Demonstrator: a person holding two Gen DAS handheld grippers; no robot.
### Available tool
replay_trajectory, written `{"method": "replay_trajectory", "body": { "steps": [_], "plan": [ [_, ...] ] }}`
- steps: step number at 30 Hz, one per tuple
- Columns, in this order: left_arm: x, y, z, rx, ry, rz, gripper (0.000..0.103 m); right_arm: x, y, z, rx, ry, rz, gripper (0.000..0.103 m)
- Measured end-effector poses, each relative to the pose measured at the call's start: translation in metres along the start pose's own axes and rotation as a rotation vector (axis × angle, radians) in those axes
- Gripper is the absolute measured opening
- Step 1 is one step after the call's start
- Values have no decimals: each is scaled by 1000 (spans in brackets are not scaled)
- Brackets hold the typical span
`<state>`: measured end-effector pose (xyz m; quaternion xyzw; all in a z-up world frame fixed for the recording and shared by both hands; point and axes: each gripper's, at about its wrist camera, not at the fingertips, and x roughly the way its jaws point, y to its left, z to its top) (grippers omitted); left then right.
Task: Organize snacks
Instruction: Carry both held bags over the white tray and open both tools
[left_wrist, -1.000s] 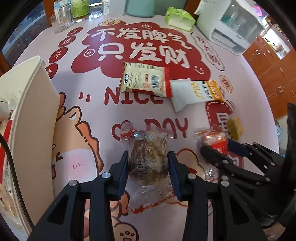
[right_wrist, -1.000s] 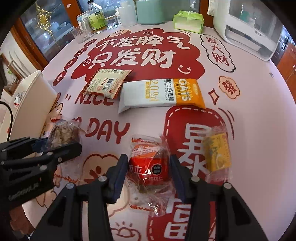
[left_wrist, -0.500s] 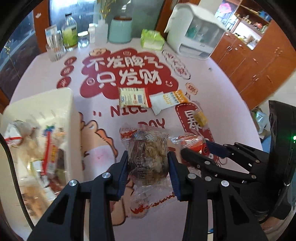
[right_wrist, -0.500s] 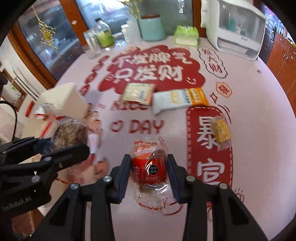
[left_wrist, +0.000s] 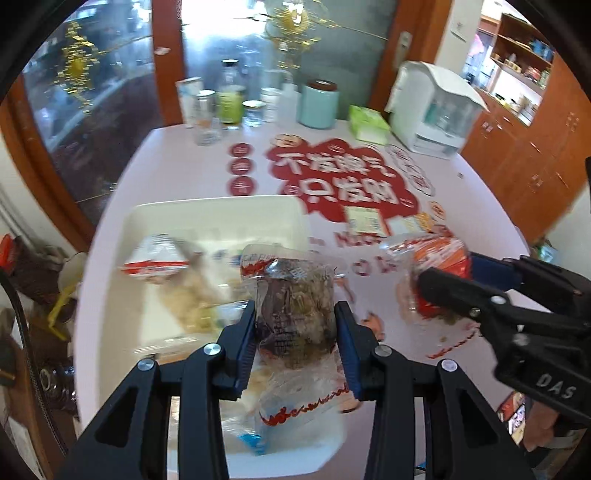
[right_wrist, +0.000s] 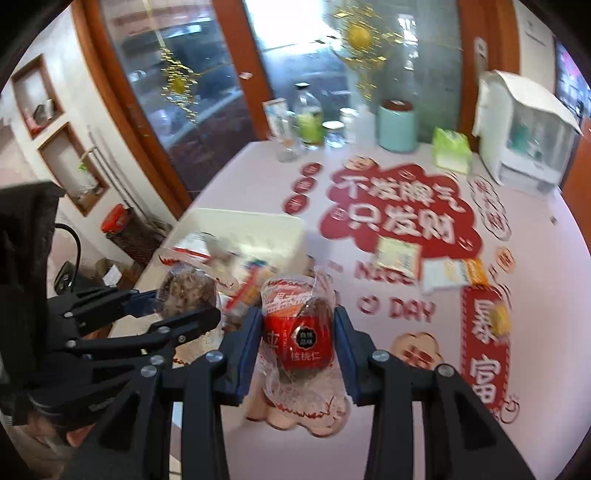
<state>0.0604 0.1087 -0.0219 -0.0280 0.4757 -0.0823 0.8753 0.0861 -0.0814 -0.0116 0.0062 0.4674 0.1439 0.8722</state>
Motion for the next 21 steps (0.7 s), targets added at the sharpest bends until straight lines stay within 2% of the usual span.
{"method": "replay_trajectory", "body": {
  "steps": [9,21],
  "plan": [
    [-16,65,-13,-87,-10,68,39,11,68,17,-100,-12,47,39],
    [-16,81,-18,-90,-4,103,39,27,105,37,-120,-24,55,39]
  ]
}}
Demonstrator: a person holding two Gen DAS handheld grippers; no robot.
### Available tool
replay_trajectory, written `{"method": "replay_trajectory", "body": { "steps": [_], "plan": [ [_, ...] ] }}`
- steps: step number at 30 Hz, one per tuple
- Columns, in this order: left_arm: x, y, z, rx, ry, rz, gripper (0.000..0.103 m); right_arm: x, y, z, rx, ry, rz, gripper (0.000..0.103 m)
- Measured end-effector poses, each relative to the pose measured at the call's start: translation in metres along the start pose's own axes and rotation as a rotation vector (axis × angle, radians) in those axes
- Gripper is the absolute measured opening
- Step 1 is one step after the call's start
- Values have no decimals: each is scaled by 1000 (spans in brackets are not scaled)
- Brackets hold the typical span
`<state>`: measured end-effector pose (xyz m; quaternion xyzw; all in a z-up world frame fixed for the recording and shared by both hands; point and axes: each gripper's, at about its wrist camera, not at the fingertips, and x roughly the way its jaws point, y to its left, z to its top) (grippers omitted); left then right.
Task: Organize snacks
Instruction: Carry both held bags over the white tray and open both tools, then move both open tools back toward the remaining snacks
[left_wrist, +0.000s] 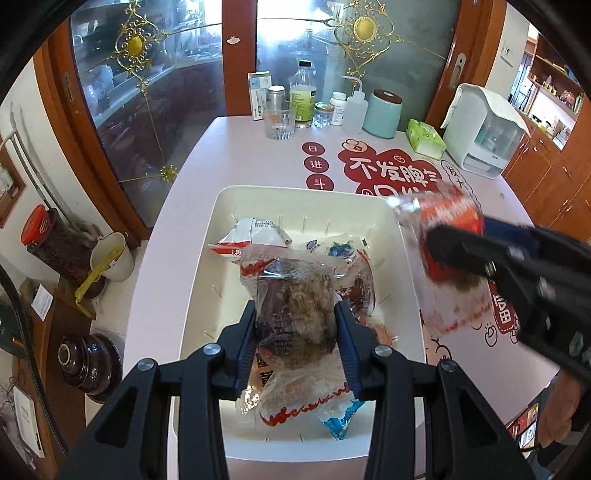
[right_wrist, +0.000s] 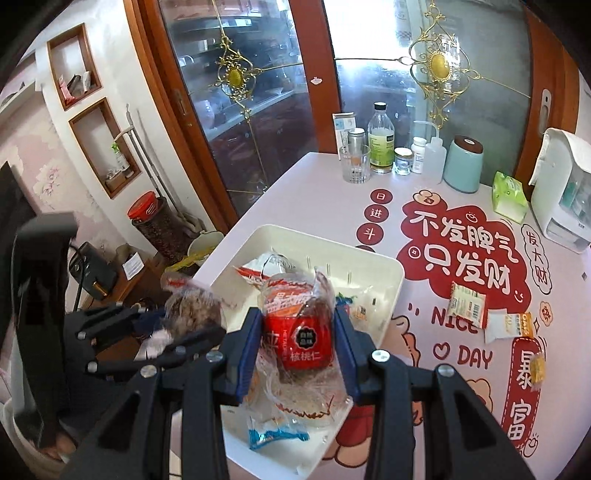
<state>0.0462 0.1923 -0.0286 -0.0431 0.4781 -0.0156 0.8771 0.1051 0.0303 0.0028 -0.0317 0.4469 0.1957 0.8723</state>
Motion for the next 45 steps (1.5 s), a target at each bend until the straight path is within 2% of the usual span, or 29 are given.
{"method": "replay_trajectory", "body": {
  "steps": [10,11,12,14,36,45],
  "plan": [
    [5,-3,-1,15,12,21,42,30,-3,19,24,18,-59,43],
    [5,-3,-1,15,13,25,52,33,-3,19,27,26,-69,43],
    [5,-4,-1,12,12,31,66,36,-4,18,31,35,-71,43],
    [3,-5,-1,11,1,38,78,40,-4,16,42,57,-53,43],
    [8,-24,-13,39,57,34,81,33,-18,-23,81,122,-43,46],
    [14,-29,-24,50,99,59,81,30,-29,-46,97,152,-45,46]
  ]
}}
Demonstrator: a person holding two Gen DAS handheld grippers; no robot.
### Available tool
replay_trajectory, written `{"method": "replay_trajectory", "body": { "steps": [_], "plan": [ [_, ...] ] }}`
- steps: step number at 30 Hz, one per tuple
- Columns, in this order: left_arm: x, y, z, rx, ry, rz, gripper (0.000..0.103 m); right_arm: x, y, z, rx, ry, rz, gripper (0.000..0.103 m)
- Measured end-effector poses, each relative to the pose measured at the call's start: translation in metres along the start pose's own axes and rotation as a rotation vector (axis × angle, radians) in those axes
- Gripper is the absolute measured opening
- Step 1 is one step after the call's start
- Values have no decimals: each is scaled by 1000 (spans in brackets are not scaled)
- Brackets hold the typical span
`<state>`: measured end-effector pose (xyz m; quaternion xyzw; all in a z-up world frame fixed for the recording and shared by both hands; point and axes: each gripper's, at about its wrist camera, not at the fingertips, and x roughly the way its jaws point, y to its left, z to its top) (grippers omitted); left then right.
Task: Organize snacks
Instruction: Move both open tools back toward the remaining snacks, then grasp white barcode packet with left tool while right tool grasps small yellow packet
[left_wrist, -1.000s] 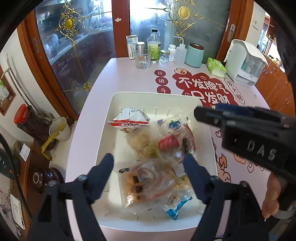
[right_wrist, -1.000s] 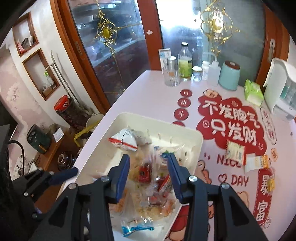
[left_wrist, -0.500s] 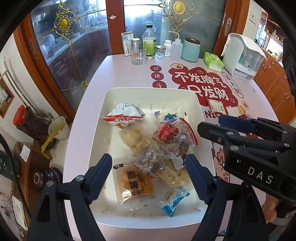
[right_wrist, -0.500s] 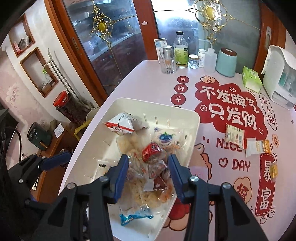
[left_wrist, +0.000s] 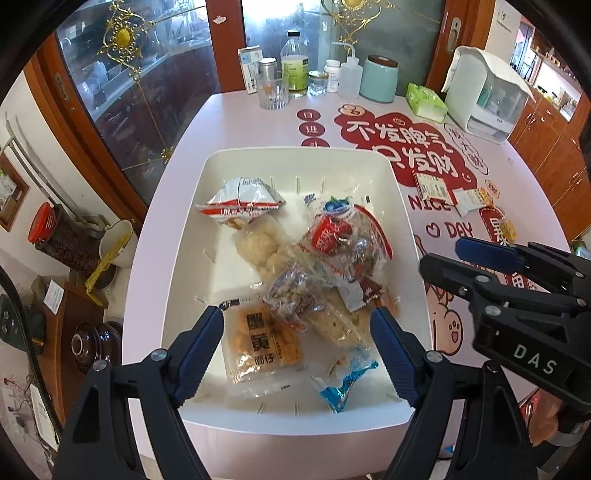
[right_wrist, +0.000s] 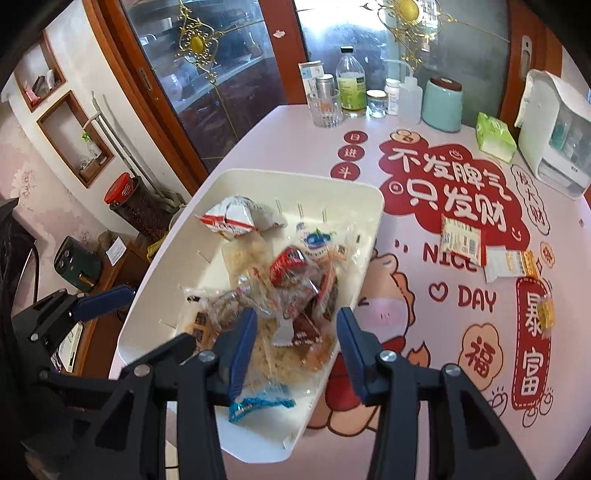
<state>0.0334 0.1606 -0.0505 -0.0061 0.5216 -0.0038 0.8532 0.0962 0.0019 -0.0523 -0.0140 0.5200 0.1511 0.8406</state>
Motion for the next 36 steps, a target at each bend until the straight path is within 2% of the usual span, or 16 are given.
{"method": "replay_trajectory", "body": {
  "steps": [7,13,27,31,36],
  "plan": [
    [2,-15,0,17,11,-2,81,-6,-18,-18,22,8,-10,46],
    [7,-52,10,77,16,-25,81,-14,-48,-32,63,6,-37,46],
    [36,-184,59,263,19,-96,81,-44,-185,-57,277,-24,-144,46],
    [58,-210,84,277,29,-94,81,-54,-224,-54,306,-51,-177,46],
    [103,-227,119,238,73,-82,81,-53,-272,-42,322,-77,-211,46]
  ]
}}
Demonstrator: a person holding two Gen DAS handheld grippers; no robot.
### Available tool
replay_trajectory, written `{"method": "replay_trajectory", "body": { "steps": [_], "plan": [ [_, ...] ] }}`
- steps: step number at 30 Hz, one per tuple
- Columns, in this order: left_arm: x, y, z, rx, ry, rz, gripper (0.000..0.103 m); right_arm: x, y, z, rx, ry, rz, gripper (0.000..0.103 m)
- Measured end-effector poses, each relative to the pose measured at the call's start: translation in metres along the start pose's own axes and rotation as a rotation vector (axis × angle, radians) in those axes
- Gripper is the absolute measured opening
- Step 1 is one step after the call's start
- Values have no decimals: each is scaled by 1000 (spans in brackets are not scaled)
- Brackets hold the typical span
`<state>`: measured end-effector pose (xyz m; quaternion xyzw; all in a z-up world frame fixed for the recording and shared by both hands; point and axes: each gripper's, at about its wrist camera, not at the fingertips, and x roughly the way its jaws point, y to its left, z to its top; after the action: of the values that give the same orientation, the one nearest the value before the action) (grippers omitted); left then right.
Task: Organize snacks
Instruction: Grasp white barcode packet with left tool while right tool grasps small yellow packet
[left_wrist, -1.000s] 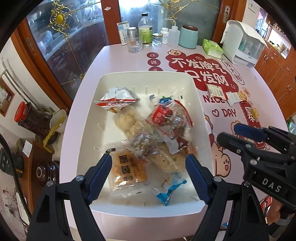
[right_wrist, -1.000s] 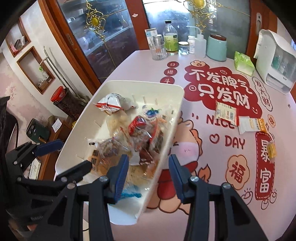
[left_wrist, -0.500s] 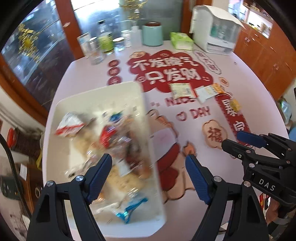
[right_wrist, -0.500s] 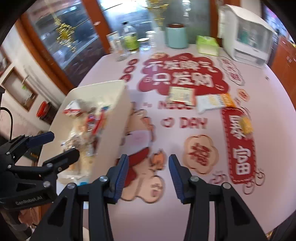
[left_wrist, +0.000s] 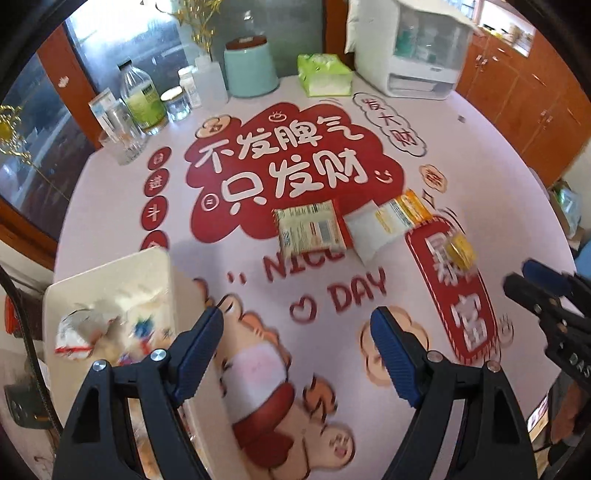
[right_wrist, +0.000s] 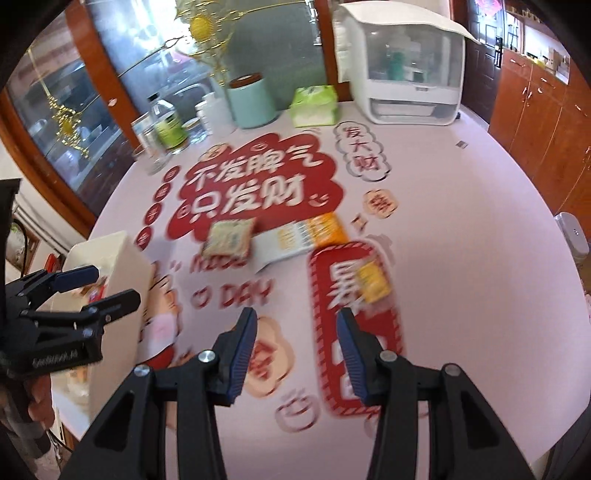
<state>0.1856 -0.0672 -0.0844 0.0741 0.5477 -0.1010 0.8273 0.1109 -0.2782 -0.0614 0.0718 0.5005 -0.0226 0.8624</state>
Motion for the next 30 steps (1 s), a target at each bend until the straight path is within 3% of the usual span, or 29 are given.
{"method": "replay_trajectory", "body": {
  "steps": [7,15,22,30],
  "plan": [
    [75,5,48,-74,77,23,81,53,-45,24,-17,57,3,45],
    [136,5,75,-155,161,-26,81,107,-70,26,-52,156,-9,45],
    [167,6,84,-210,205,-16,82,124,-65,21,-114,183,-15,45],
    [171,6,89,-240,204,-9,84,130,-61,20,-153,176,-12,45]
  ]
}}
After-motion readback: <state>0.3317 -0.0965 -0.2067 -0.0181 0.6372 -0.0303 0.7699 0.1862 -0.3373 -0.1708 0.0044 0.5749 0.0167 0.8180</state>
